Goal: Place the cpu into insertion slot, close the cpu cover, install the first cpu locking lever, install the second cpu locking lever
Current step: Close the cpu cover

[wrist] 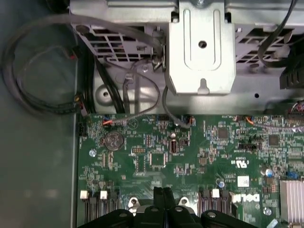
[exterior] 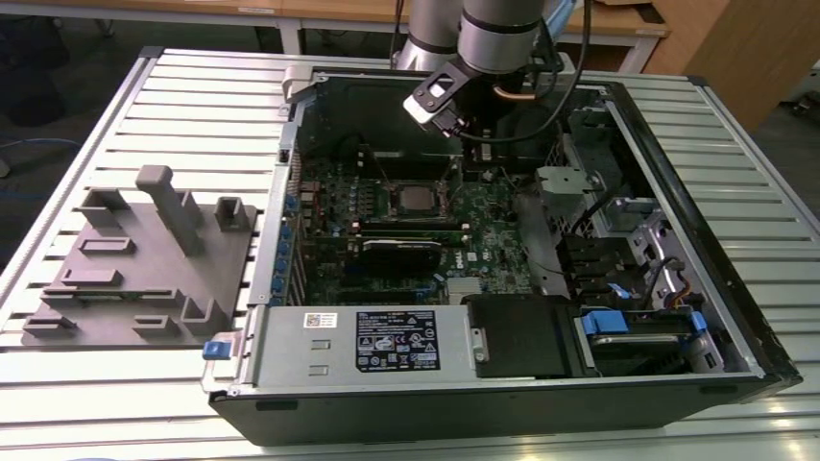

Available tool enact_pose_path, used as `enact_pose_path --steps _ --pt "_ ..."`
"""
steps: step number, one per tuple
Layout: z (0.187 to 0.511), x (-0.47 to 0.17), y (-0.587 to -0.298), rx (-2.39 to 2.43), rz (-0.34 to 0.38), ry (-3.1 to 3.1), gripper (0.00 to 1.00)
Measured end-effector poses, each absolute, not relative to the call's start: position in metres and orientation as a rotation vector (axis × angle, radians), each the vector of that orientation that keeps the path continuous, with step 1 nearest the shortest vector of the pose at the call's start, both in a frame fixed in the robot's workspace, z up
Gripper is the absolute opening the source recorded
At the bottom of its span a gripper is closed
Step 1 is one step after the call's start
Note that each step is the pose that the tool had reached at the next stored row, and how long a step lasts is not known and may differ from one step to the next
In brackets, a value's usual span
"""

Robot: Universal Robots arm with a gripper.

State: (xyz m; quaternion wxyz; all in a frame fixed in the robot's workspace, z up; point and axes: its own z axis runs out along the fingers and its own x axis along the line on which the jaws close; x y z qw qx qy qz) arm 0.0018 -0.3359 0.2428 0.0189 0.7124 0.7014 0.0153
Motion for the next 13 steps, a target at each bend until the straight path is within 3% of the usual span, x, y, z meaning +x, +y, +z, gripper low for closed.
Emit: enact_pose_path --steps 13 --pt "0.242 -0.028 -0.336 2.207 0.058 2.172 0.1"
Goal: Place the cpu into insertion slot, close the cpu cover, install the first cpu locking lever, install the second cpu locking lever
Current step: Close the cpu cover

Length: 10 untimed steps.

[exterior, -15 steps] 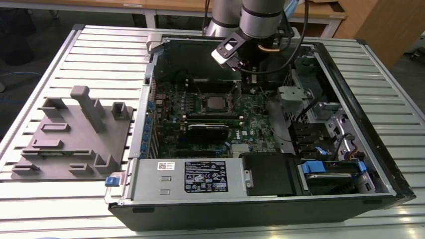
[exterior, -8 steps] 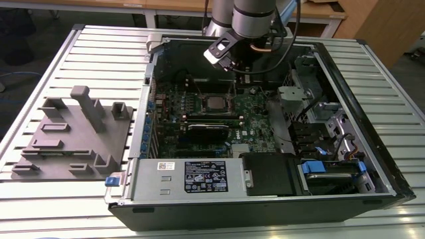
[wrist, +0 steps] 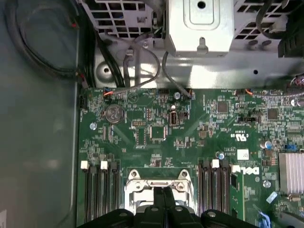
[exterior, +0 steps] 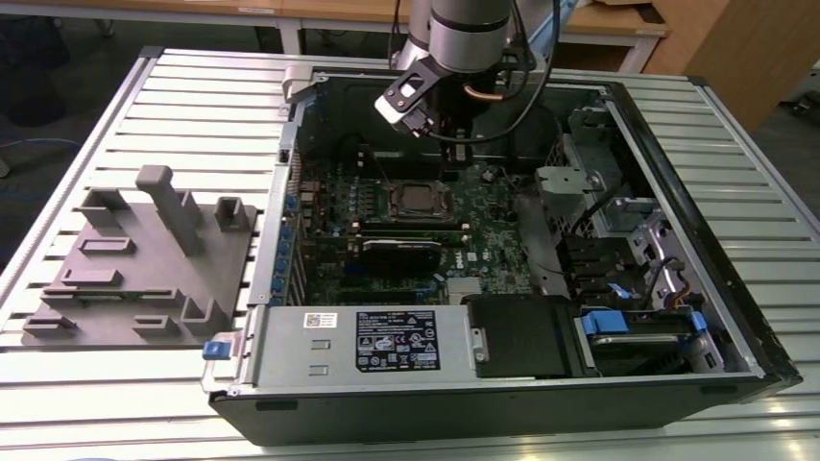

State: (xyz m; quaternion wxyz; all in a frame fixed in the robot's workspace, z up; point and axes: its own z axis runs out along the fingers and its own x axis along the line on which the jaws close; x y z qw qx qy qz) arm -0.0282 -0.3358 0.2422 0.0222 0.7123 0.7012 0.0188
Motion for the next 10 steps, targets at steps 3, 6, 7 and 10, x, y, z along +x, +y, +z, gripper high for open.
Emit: enact_pose_path --steps 3,6,7,10 --pt "0.2422 -0.0282 -0.3358 2.207 0.058 2.173 0.1" --pt "0.2422 -0.0283 -0.3359 2.207 0.057 2.173 0.1" --pt "0.242 -0.0283 -0.3358 2.21 0.053 2.175 0.1" --pt "0.2415 -0.0283 -0.3358 2.221 0.029 2.186 0.1"
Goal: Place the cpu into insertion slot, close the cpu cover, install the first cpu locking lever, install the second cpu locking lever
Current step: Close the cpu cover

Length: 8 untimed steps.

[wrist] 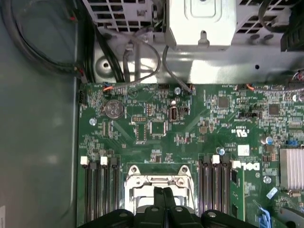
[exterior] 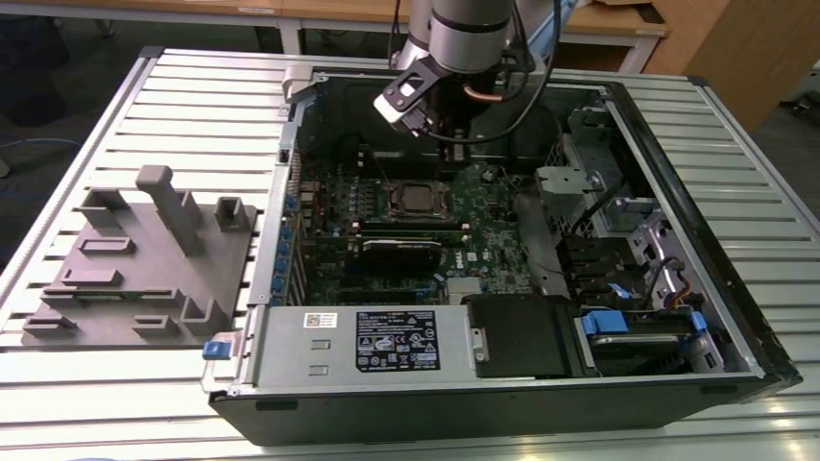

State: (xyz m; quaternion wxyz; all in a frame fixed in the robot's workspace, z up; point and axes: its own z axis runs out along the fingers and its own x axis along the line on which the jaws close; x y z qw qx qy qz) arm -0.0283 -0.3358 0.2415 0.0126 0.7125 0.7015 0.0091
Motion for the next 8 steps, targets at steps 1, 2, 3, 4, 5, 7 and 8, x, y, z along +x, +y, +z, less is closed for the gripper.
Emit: enact_pose_path --steps 1,2,3,4,5,7,8 --pt "0.2414 -0.0283 -0.3358 2.224 0.022 2.189 0.1" --pt "0.2414 -0.0283 -0.3359 2.225 0.018 2.191 0.1" --pt "0.2414 -0.0283 -0.3359 2.226 0.015 2.192 0.1" --pt "0.2414 -0.0283 -0.3359 2.227 0.014 2.193 0.1" --pt "0.2413 -0.0283 -0.3359 2.228 0.012 2.194 0.1" --pt "0.2413 -0.0283 -0.3358 2.23 0.009 2.195 0.1" --pt "0.2413 -0.0283 -0.3358 2.23 0.007 2.196 0.1"
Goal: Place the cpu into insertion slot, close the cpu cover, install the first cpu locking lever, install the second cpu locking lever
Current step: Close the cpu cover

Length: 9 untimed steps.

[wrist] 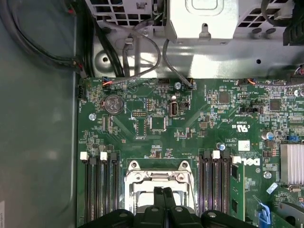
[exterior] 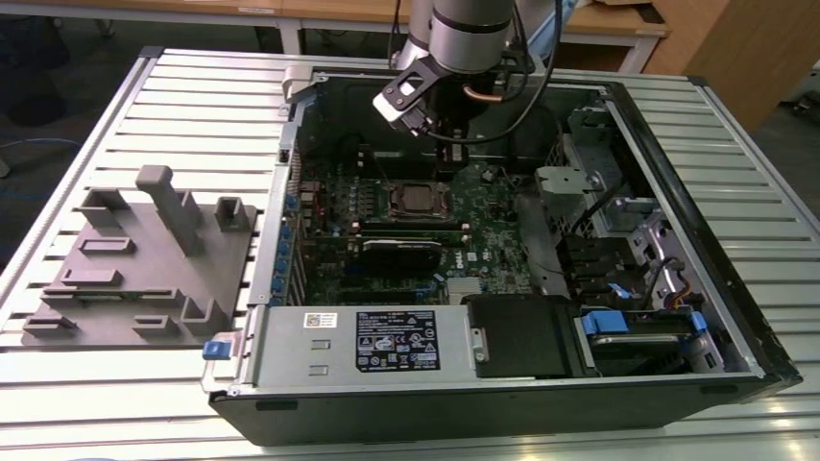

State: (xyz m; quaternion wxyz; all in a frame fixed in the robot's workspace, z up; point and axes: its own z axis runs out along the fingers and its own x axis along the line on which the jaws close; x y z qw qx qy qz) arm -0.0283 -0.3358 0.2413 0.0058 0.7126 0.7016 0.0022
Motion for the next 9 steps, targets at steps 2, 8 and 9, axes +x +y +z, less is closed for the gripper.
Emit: enact_pose_path --steps 2,8,9 --pt "0.2413 -0.0283 -0.3359 2.232 0.003 2.198 0.1" --pt "0.241 -0.0335 -0.3358 2.232 0.003 2.198 0.1" --pt "0.2408 -0.0346 -0.3358 2.232 0.003 2.198 0.1"
